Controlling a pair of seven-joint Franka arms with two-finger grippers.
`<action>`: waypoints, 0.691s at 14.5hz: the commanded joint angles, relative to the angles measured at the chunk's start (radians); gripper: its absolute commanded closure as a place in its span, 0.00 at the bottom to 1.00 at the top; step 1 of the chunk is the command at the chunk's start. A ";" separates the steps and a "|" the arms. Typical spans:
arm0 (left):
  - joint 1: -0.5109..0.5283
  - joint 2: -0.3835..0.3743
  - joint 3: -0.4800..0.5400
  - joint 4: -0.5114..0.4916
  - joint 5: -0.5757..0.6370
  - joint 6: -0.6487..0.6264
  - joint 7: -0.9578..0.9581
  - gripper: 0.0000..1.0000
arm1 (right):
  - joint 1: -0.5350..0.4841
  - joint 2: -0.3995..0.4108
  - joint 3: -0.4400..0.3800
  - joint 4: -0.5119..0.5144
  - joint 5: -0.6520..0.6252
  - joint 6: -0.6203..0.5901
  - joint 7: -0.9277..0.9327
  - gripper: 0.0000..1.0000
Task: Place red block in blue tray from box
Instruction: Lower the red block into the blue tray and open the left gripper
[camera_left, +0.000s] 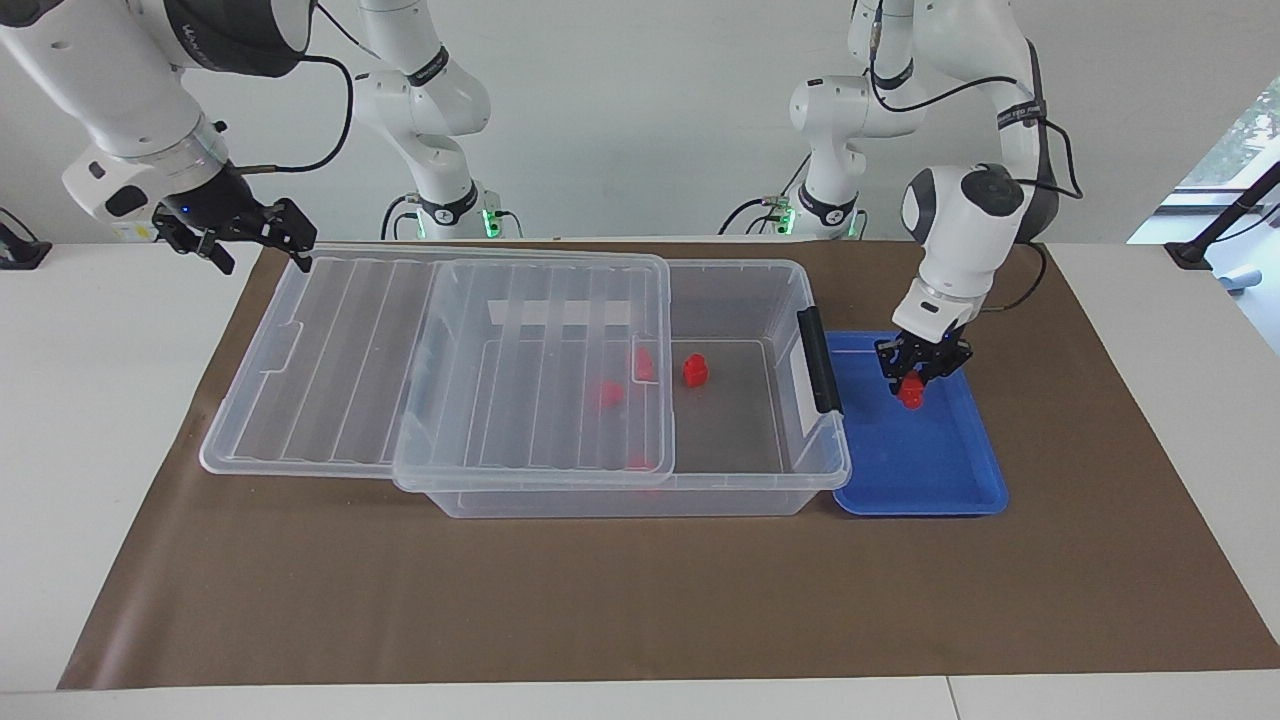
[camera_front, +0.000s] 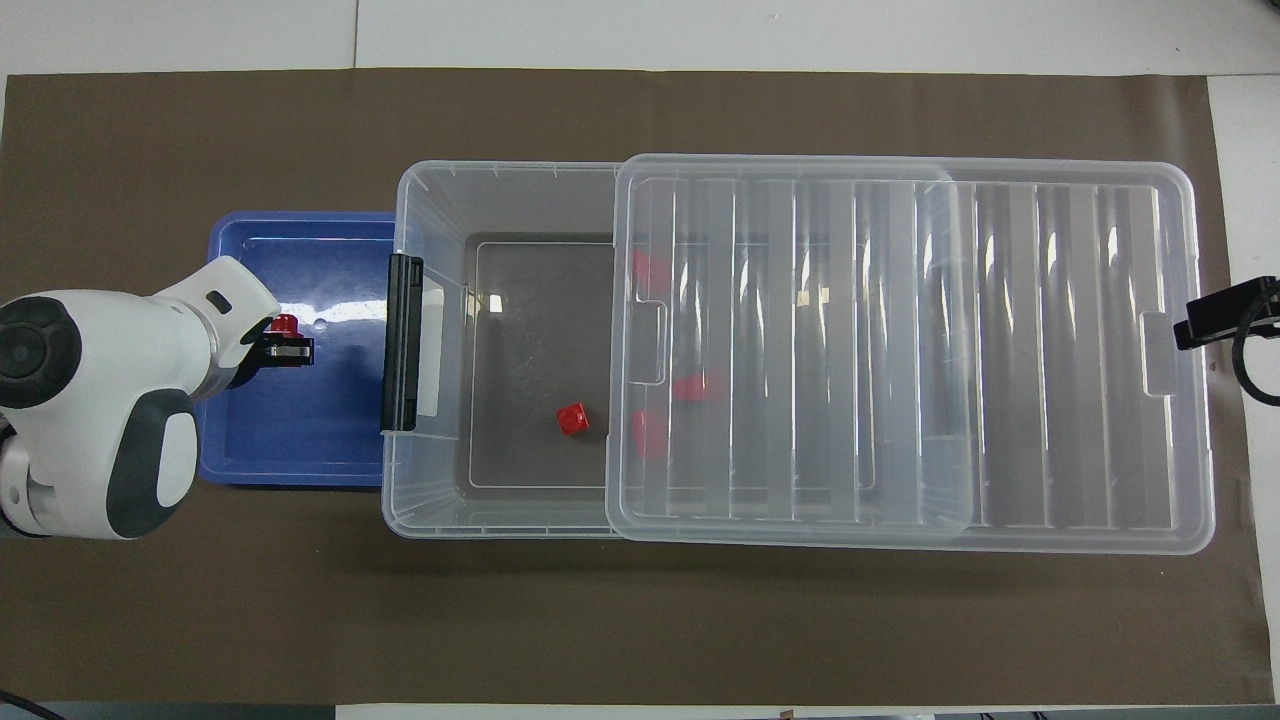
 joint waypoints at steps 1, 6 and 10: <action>0.020 0.072 -0.008 -0.001 -0.009 0.093 0.025 1.00 | -0.002 -0.023 0.004 -0.030 0.001 0.022 0.001 0.00; 0.025 0.123 -0.008 0.001 -0.009 0.140 0.023 1.00 | -0.002 -0.023 0.004 -0.030 0.001 0.022 0.001 0.00; 0.046 0.126 -0.008 0.004 -0.009 0.134 0.025 1.00 | -0.002 -0.024 0.004 -0.030 0.001 0.022 0.002 0.00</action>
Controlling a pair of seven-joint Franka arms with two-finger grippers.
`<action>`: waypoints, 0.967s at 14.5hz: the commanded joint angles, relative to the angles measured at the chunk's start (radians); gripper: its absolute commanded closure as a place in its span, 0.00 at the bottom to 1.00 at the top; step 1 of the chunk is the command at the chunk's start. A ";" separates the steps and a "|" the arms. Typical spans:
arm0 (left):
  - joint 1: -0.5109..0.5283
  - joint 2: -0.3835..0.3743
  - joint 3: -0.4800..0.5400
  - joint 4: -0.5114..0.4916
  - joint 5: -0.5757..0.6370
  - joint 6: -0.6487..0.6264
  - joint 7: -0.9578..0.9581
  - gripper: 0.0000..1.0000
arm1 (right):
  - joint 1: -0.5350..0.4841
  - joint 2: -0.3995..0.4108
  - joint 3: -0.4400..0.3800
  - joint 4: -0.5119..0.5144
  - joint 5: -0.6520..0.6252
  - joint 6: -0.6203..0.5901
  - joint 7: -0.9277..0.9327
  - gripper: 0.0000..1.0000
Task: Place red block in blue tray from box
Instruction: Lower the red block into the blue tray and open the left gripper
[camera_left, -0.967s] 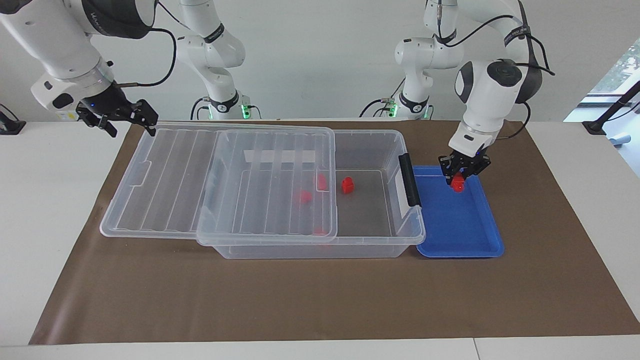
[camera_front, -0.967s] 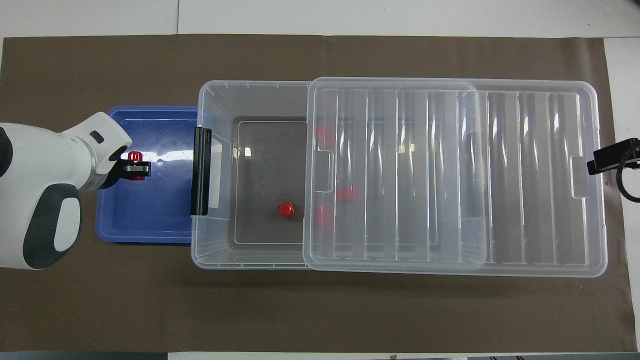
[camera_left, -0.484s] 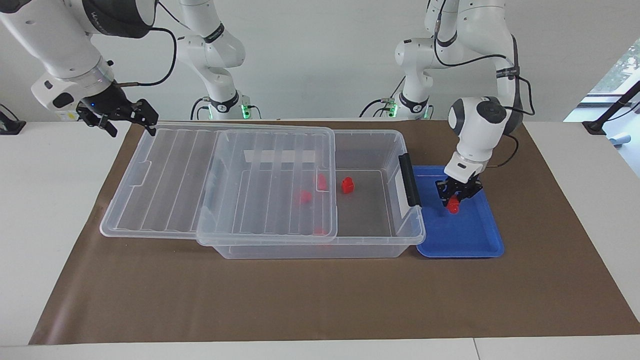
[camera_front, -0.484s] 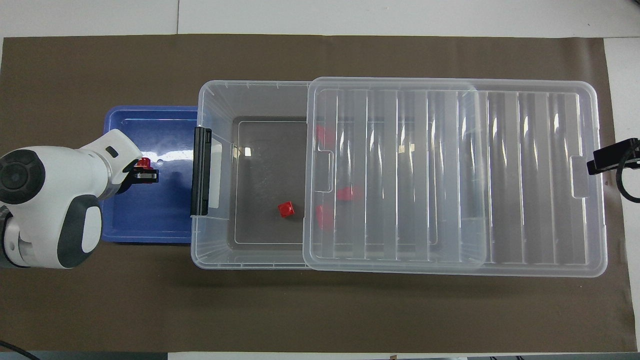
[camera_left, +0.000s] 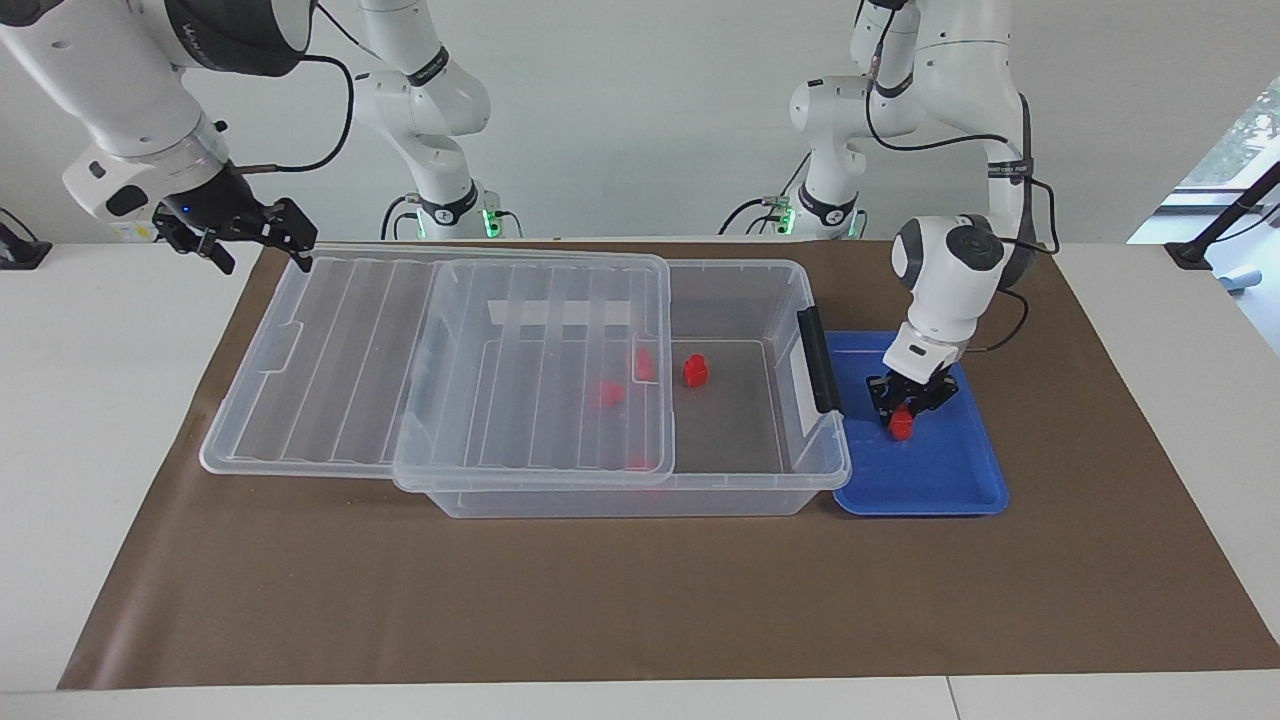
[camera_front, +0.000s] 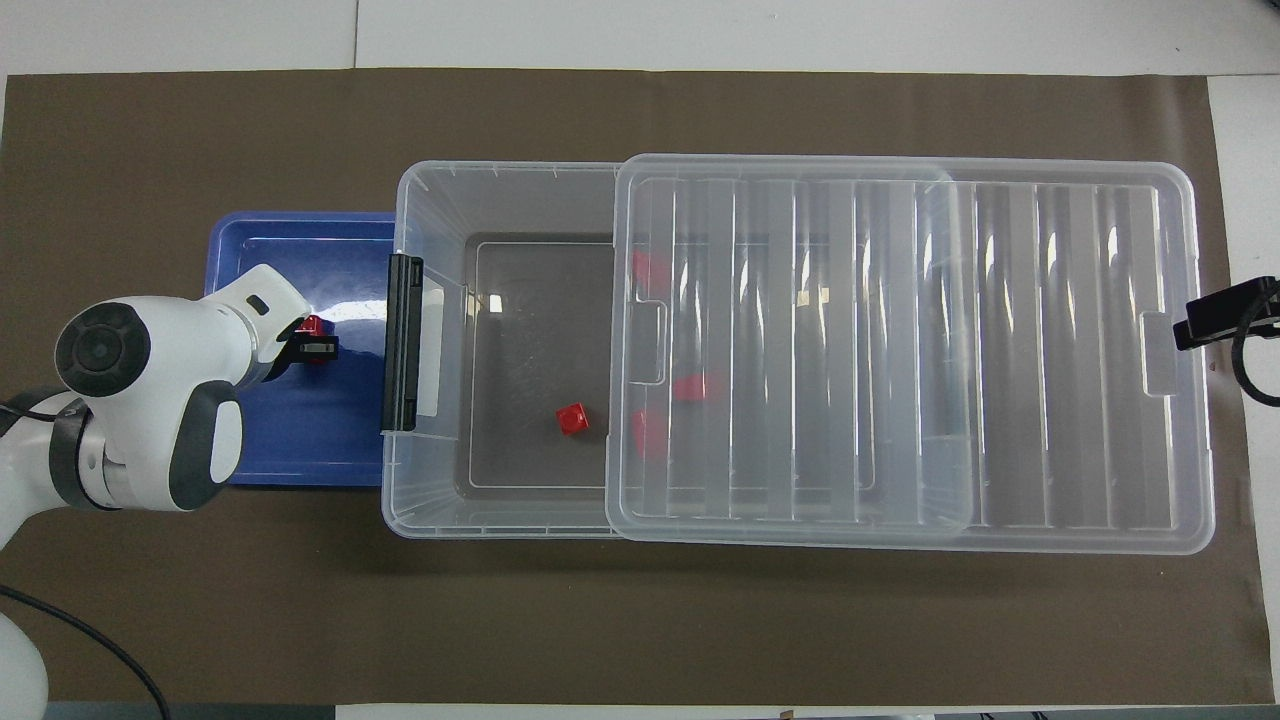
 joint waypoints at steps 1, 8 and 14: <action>0.027 0.009 -0.007 0.003 -0.009 0.014 0.024 1.00 | -0.002 -0.024 0.004 -0.030 -0.001 0.022 0.002 0.00; 0.024 -0.012 -0.007 0.046 -0.009 -0.076 0.016 0.00 | -0.002 -0.024 0.004 -0.031 -0.001 0.023 0.006 0.00; 0.016 -0.106 -0.007 0.181 -0.009 -0.367 0.018 0.00 | -0.002 -0.024 0.004 -0.031 -0.001 0.023 0.004 0.00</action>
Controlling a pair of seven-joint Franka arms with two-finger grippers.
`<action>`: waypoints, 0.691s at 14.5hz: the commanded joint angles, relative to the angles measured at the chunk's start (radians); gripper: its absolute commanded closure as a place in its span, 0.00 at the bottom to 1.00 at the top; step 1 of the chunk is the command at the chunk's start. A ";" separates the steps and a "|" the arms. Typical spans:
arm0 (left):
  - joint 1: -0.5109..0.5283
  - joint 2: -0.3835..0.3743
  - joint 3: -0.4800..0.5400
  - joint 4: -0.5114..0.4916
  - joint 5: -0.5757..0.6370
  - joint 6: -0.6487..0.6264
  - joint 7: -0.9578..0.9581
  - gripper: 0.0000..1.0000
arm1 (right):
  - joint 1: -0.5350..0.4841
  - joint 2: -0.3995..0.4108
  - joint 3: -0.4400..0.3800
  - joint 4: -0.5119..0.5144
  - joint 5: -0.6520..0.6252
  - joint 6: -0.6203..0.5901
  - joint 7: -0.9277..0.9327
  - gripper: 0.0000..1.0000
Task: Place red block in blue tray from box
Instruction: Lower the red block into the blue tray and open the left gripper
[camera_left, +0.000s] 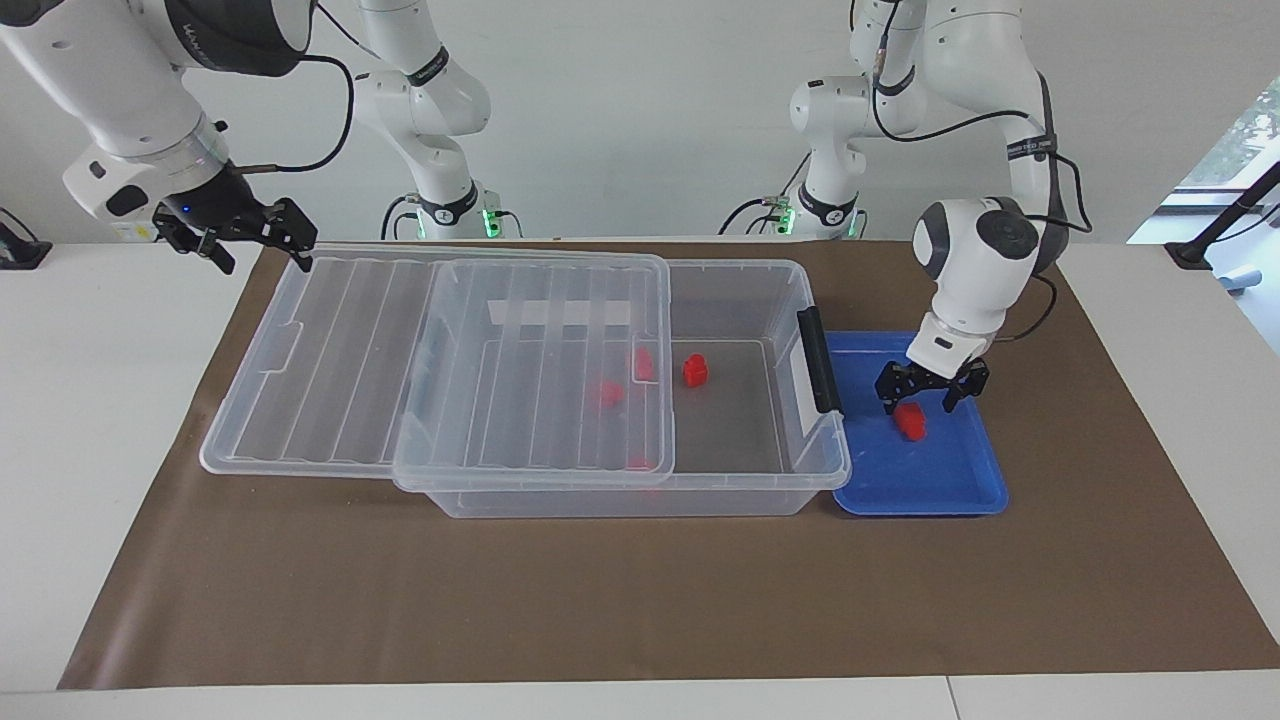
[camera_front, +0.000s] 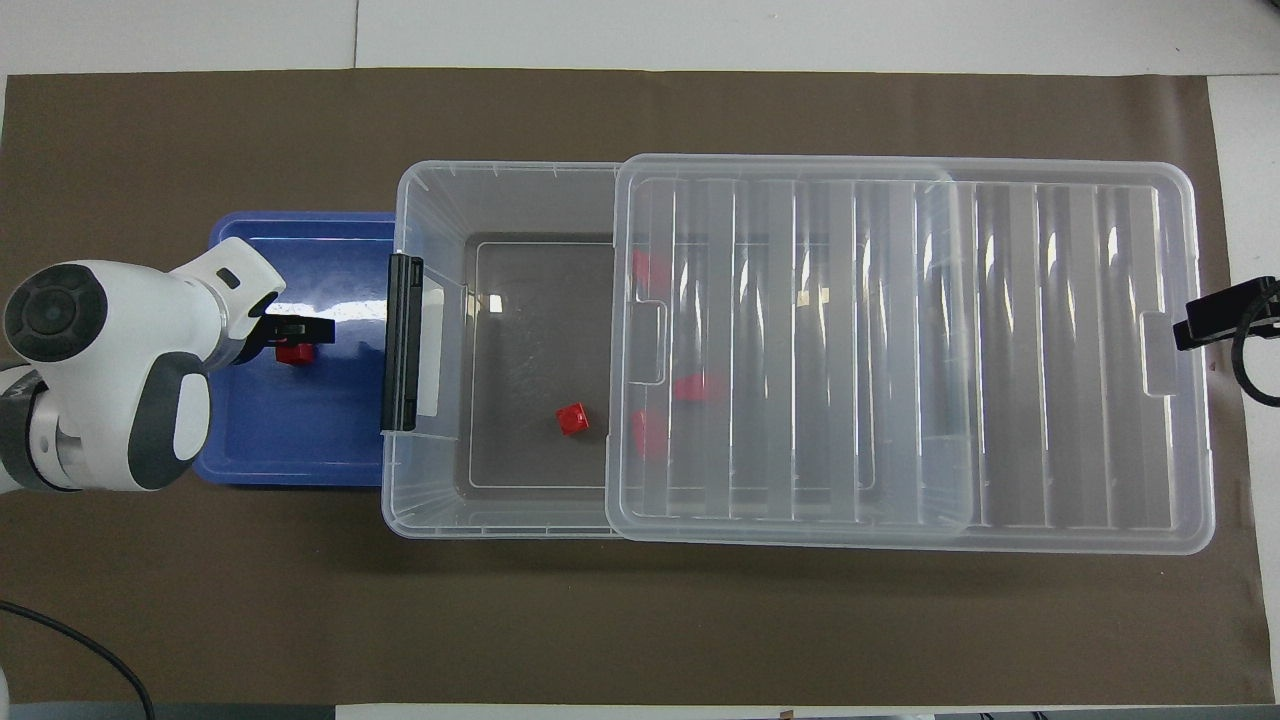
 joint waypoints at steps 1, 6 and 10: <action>0.004 -0.047 -0.005 0.090 -0.009 -0.177 0.021 0.00 | -0.002 -0.024 0.004 -0.031 -0.001 0.023 0.004 0.00; 0.006 -0.063 -0.010 0.302 -0.011 -0.455 0.024 0.00 | -0.002 -0.024 0.004 -0.031 0.001 0.023 0.006 0.00; 0.015 -0.076 -0.002 0.434 -0.046 -0.612 0.024 0.00 | -0.002 -0.024 0.004 -0.031 -0.001 0.023 0.006 0.00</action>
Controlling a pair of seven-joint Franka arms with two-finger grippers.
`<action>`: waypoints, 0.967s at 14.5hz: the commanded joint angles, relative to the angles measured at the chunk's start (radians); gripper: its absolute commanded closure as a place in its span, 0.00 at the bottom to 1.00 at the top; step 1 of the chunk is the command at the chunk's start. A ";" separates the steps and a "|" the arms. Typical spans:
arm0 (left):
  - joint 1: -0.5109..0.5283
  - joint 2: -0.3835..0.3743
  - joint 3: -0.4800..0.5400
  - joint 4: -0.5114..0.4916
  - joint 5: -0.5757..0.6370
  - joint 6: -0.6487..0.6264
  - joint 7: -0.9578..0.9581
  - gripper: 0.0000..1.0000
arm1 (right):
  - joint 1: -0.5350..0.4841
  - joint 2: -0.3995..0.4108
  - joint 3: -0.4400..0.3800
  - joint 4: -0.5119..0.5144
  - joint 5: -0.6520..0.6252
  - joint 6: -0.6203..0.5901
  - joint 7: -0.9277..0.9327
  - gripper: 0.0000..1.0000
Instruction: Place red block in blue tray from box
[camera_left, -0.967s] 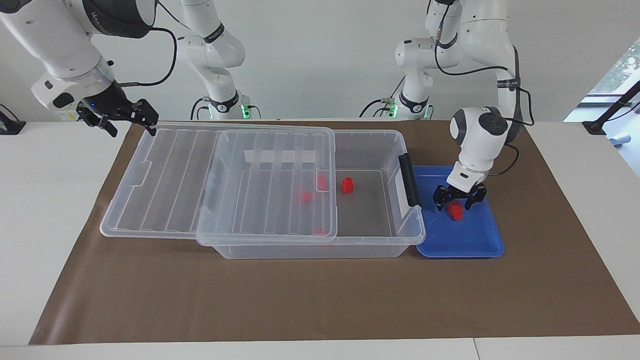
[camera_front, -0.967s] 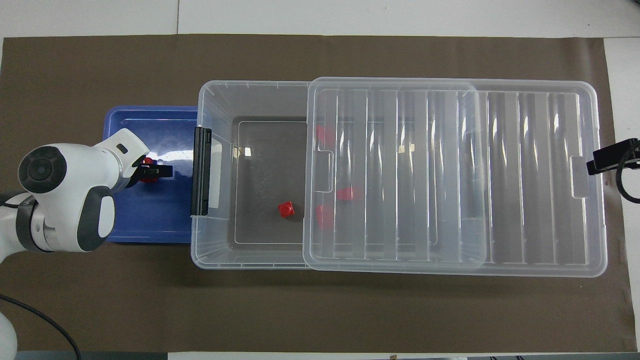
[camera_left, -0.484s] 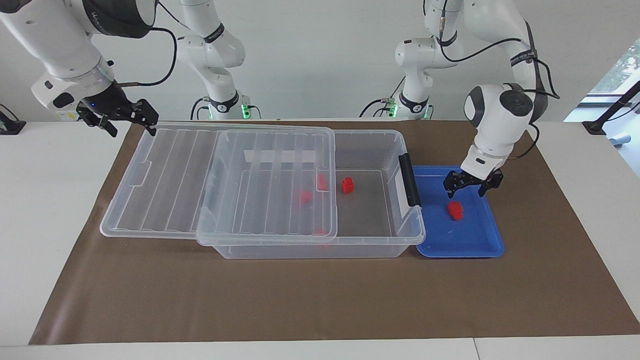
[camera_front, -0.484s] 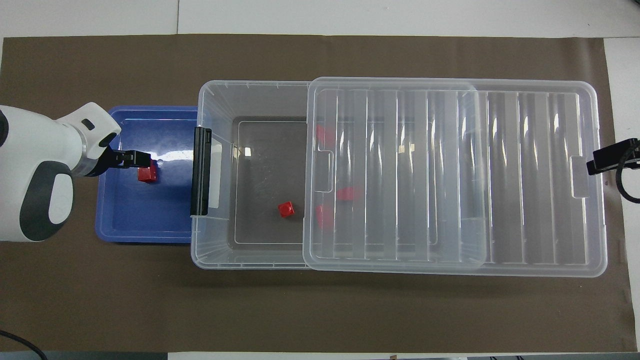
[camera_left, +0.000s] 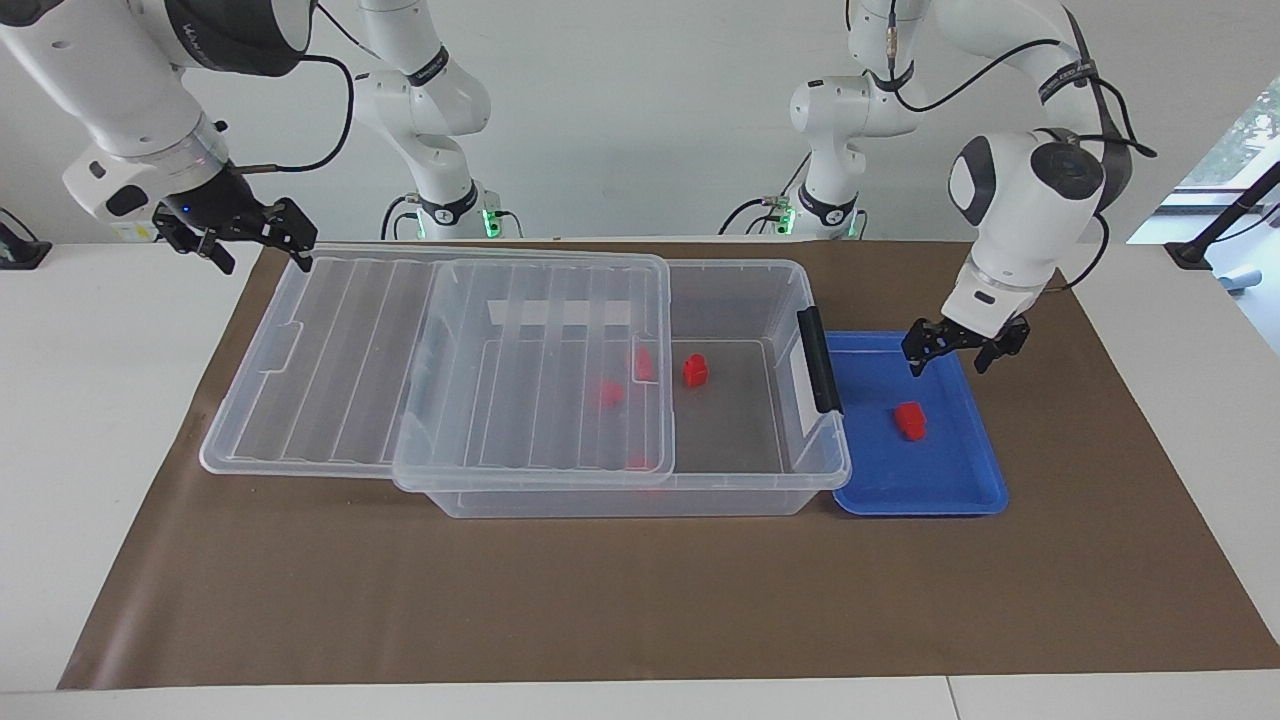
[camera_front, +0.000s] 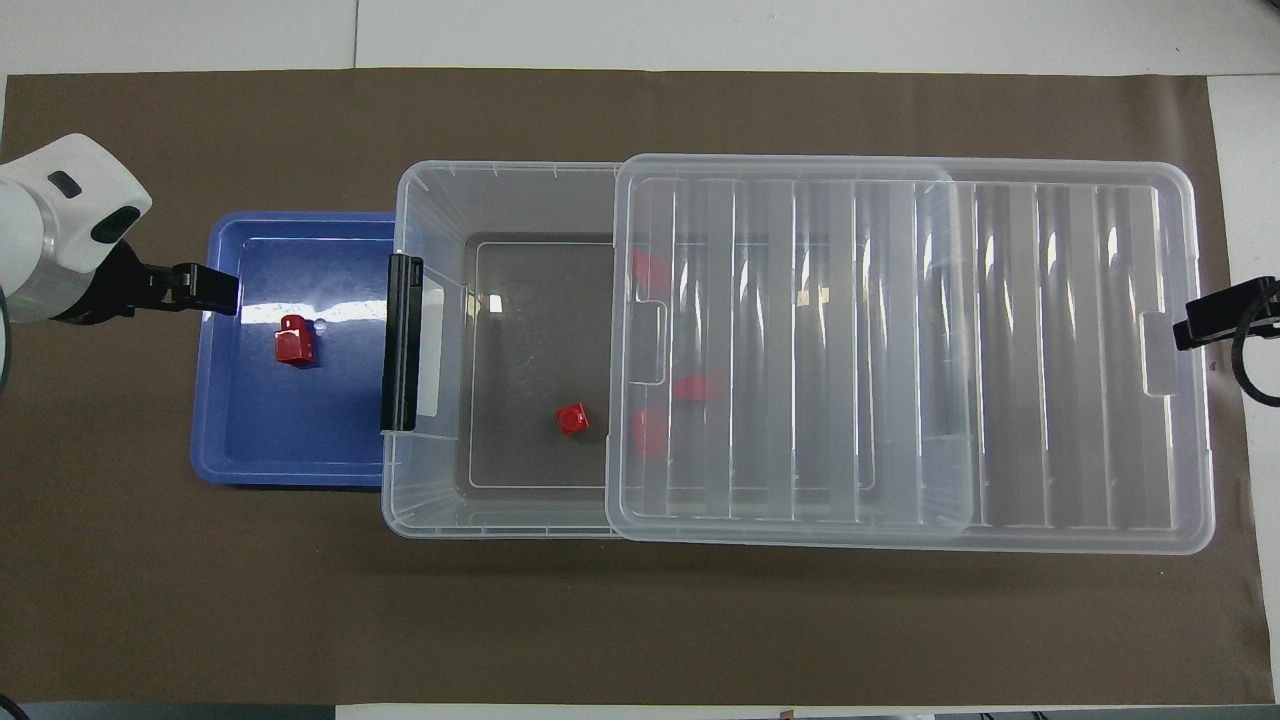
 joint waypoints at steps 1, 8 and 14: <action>0.017 0.000 0.006 0.111 -0.042 -0.134 0.020 0.00 | -0.002 -0.024 0.004 -0.031 -0.001 0.023 0.006 0.00; 0.054 -0.006 0.010 0.196 -0.068 -0.249 0.043 0.00 | -0.002 -0.024 0.004 -0.031 -0.001 0.023 0.006 0.00; 0.053 -0.061 0.010 0.125 -0.068 -0.255 0.043 0.00 | -0.002 -0.024 0.004 -0.031 -0.001 0.026 0.004 0.00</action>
